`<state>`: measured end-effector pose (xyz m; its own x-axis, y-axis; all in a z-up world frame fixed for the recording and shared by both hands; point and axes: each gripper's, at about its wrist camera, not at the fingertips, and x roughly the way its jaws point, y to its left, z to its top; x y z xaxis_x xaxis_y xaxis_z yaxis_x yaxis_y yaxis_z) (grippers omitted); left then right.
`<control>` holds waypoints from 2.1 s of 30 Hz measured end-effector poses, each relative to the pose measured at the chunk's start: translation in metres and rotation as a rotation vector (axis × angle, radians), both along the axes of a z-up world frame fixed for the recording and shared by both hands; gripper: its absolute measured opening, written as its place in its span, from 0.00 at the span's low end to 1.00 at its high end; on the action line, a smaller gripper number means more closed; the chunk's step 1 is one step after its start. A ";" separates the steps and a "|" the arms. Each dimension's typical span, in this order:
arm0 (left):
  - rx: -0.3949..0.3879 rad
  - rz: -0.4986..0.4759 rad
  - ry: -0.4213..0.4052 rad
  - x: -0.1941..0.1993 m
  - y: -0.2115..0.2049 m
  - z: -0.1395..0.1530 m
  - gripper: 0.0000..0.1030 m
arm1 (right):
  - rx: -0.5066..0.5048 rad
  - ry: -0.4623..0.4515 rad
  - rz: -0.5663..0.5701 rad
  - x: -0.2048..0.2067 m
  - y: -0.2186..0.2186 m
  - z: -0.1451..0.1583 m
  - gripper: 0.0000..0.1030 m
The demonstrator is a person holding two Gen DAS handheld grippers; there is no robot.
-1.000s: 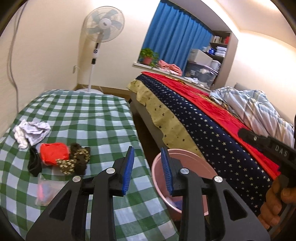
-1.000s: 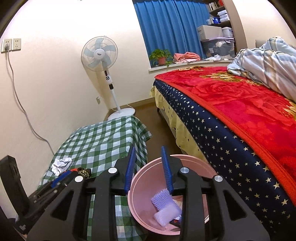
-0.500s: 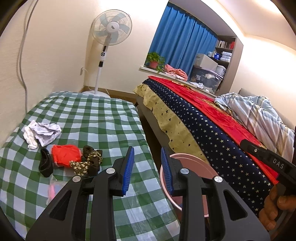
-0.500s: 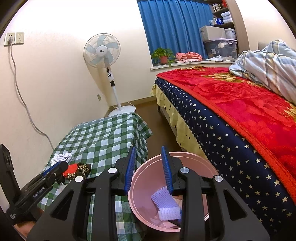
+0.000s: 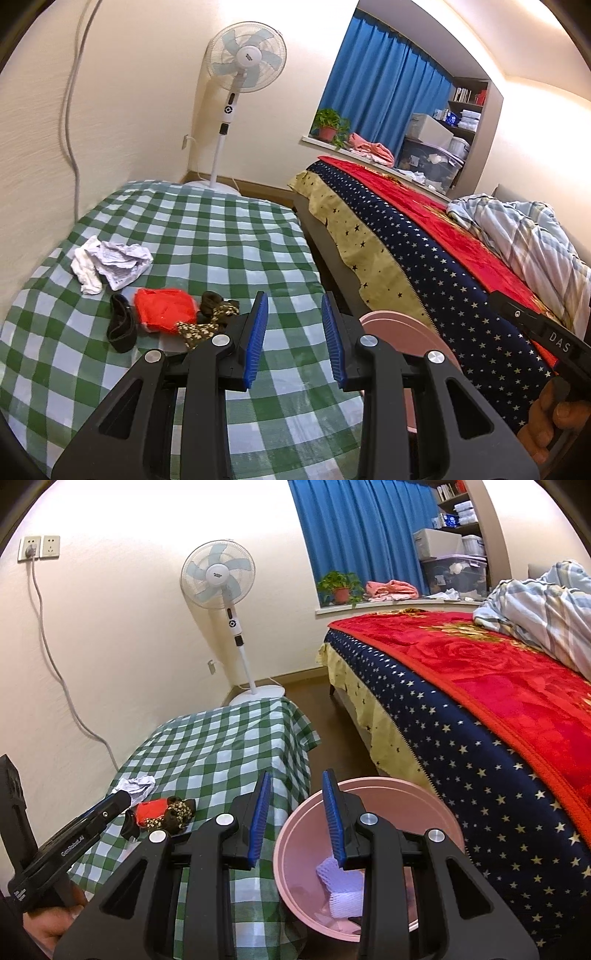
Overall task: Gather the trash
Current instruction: 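Move both tools back over the black strap and camouflage cloth, then grasp the black strap with the left tool while the right tool grasps the camouflage cloth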
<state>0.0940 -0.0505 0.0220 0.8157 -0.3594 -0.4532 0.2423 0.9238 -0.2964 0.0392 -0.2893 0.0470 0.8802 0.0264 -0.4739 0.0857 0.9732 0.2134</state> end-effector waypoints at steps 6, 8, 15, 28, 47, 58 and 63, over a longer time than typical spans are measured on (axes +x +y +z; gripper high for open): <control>-0.017 0.024 -0.008 0.000 0.012 0.006 0.29 | -0.025 -0.021 0.032 -0.003 0.017 0.011 0.29; -0.022 0.033 -0.010 -0.001 0.016 0.008 0.29 | -0.039 -0.025 0.040 -0.007 0.024 0.014 0.29; -0.030 0.053 -0.036 -0.011 0.030 0.022 0.29 | -0.038 -0.026 0.041 -0.022 0.044 0.034 0.29; -0.021 0.131 -0.014 -0.015 0.047 0.018 0.29 | -0.087 -0.023 0.120 -0.016 0.085 0.036 0.29; 0.076 0.341 0.130 0.020 0.105 -0.044 0.29 | 0.041 0.143 0.297 0.099 0.132 -0.058 0.48; 0.122 0.324 0.201 0.050 0.100 -0.072 0.41 | 0.109 0.230 0.374 0.147 0.164 -0.103 0.55; 0.133 0.338 0.245 0.059 0.104 -0.083 0.41 | 0.117 0.258 0.377 0.154 0.167 -0.114 0.51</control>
